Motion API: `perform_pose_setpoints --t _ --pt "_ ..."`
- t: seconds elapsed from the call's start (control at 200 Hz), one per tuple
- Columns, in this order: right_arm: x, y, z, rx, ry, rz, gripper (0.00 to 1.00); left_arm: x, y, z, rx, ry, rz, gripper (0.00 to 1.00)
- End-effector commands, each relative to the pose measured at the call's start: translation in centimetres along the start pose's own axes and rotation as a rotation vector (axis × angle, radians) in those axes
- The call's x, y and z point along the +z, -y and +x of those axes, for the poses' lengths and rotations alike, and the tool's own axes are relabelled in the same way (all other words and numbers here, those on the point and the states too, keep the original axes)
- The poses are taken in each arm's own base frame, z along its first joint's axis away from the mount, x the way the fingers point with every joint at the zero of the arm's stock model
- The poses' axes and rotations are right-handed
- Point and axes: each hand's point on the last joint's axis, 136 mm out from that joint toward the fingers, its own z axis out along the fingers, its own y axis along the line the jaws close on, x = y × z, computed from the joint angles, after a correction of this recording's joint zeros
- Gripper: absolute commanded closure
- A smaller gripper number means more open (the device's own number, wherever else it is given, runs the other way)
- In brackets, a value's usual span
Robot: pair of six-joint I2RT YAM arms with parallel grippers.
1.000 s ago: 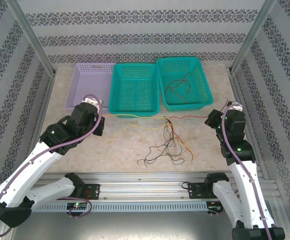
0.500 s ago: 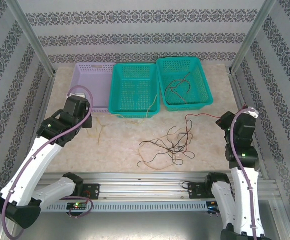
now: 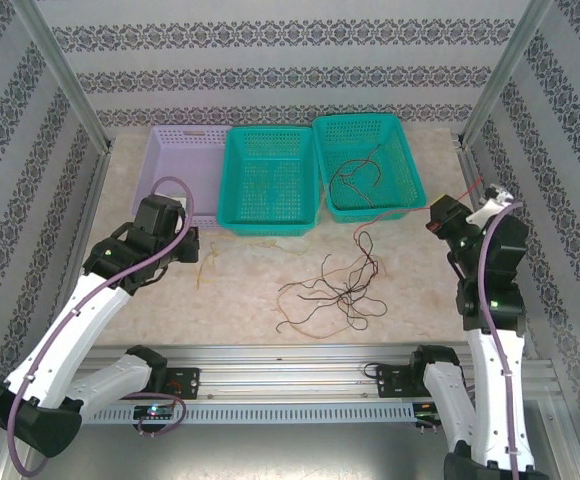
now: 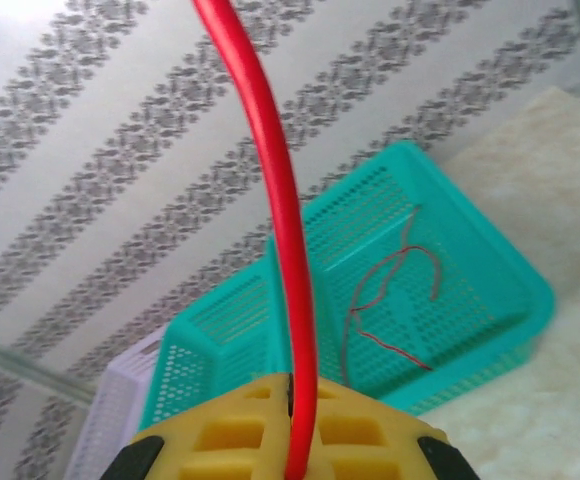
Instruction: Untangle the cables
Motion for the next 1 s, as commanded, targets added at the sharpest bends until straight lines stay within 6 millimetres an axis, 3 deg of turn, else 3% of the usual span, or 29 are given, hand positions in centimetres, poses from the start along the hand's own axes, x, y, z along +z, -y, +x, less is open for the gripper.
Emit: perform_pose_setpoints --t 0.0,0.165,0.305,0.465,0.689,0.834,0.994 --pt "1.1 -2.6 1.3 -0.028 -0.094 -0.099 1.00 -0.8 2.3 -1.5 -0.027 0.062 0.139 1.00" --pt "3.5 -3.9 6.8 -0.137 -0.259 -0.129 1.00 -1.9 4.7 -2.1 -0.025 0.100 0.273 1.00" --pt "4.2 -4.7 9.4 -0.217 -0.298 -0.133 1.00 -2.6 5.7 -2.3 -0.007 0.114 0.320 1.00" --pt "3.9 -6.9 10.5 -0.273 -0.312 -0.203 1.00 -3.6 5.9 -2.4 0.004 0.146 0.344 1.00" --pt "4.0 -6.7 9.9 -0.324 -0.269 -0.133 0.99 -5.7 6.6 -2.7 0.014 0.177 0.407 1.00" --pt "5.7 -6.0 12.1 -0.350 -0.347 -0.085 0.96 -5.8 7.9 -2.6 0.007 0.167 0.483 1.00" --pt "6.6 -8.0 14.5 -0.379 -0.395 -0.169 0.94 -6.6 9.3 -3.2 0.006 0.182 0.565 1.00"
